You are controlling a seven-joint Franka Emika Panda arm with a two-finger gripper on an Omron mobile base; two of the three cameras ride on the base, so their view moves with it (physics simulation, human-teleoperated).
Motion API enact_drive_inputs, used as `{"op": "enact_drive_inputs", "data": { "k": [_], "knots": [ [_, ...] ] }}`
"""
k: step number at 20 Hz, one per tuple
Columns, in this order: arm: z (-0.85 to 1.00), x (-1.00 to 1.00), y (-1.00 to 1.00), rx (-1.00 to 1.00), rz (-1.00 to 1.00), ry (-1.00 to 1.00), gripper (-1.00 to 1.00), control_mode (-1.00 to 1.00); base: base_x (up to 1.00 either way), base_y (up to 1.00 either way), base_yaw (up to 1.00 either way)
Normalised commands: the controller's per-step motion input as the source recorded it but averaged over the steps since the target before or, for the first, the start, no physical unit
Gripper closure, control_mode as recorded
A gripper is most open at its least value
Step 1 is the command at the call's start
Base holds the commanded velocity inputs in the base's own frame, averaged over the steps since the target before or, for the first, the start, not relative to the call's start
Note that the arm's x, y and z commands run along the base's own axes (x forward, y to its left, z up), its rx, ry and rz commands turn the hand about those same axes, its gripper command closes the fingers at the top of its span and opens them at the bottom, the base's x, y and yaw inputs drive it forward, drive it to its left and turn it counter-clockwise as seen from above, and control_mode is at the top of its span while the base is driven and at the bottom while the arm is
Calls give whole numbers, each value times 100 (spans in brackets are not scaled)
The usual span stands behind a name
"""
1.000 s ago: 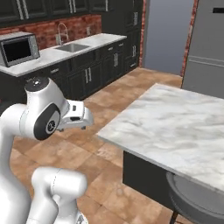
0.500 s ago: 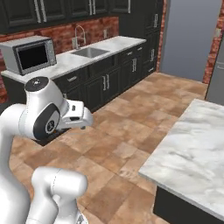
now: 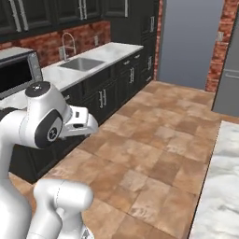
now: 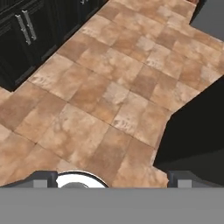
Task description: Retrieve the tupperware and aluminum foil from the cabinet and place them on the dining counter near the plate with hot dog and sweet potato to prepare for storing leftovers.
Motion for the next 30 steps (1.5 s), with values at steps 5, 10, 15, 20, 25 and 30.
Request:
{"op": "enact_drive_inputs", "data": {
  "k": [5,10,15,20,25,30],
  "knots": [
    [0,0,0,0,0,0,-100,100,100,55,-36],
    [0,0,0,0,0,0,-100,100,100,56,-23],
    [0,0,0,0,0,0,-100,100,100,11,-2],
    [0,0,0,0,0,0,-100,100,100,-19,16],
    [0,0,0,0,0,0,-100,100,100,-26,35],
    [0,0,0,0,0,0,-100,100,100,-17,44]
  ]
}}
